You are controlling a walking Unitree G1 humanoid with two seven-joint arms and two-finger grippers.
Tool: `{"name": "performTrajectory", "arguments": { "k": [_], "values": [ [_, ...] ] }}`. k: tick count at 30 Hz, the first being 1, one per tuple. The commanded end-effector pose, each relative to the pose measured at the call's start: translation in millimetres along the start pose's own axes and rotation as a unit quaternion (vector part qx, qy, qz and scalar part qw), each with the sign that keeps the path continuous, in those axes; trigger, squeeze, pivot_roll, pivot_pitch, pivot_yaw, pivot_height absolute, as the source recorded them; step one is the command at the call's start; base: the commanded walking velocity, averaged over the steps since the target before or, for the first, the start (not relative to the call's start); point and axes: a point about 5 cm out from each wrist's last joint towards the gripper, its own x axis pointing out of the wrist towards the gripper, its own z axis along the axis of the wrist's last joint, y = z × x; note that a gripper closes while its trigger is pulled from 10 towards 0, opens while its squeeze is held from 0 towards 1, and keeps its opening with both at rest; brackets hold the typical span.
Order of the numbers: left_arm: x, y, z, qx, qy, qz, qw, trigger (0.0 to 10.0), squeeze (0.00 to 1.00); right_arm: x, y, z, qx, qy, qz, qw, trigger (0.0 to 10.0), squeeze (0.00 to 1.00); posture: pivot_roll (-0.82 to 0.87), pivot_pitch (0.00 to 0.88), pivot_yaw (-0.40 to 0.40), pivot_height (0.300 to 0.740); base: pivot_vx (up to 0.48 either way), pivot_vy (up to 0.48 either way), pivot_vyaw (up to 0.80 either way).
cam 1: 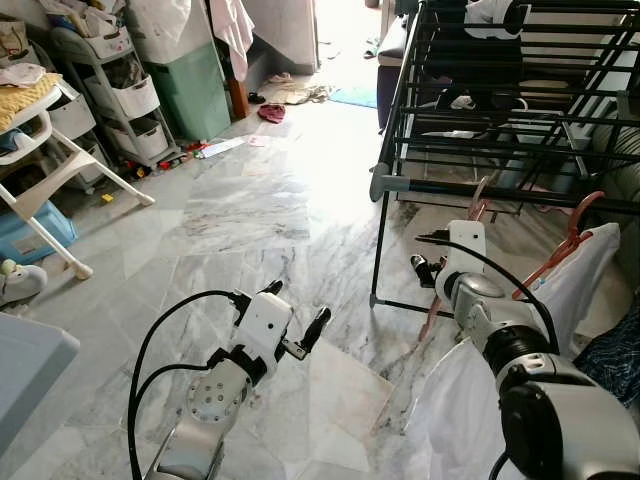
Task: Hang hanger
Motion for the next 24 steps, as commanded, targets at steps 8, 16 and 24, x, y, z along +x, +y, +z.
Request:
{"name": "performTrajectory", "arguments": {
  "k": [8, 16, 24],
  "values": [
    [5.4, 2.4, -1.1, 0.004, -0.002, 0.0, 1.0, 10.0, 0.0, -8.0, 14.2, -18.5, -0.011, -0.006, 0.004, 1.0, 10.0, 1.0, -0.02, 0.0, 0.088, 0.74, 0.0, 0.0, 0.0],
    [10.4, 4.6, -0.3, 0.006, -0.009, -0.001, 1.0, 10.0, 0.0, -27.0, 25.3, -31.3, -0.018, -0.058, -0.005, 0.998, 10.0, 1.0, -0.05, 0.0, 0.11, 0.74, 0.0, 0.0, 0.0],
    [11.0, 15.2, 3.3, 0.012, -0.024, 0.038, 0.999, 10.0, 0.0, -53.5, 29.6, -42.2, -0.061, -0.11, 0.022, 0.992, 10.0, 1.0, -0.08, 0.0, 0.128, 0.74, 0.0, 0.0, 0.0]
  ]
}}
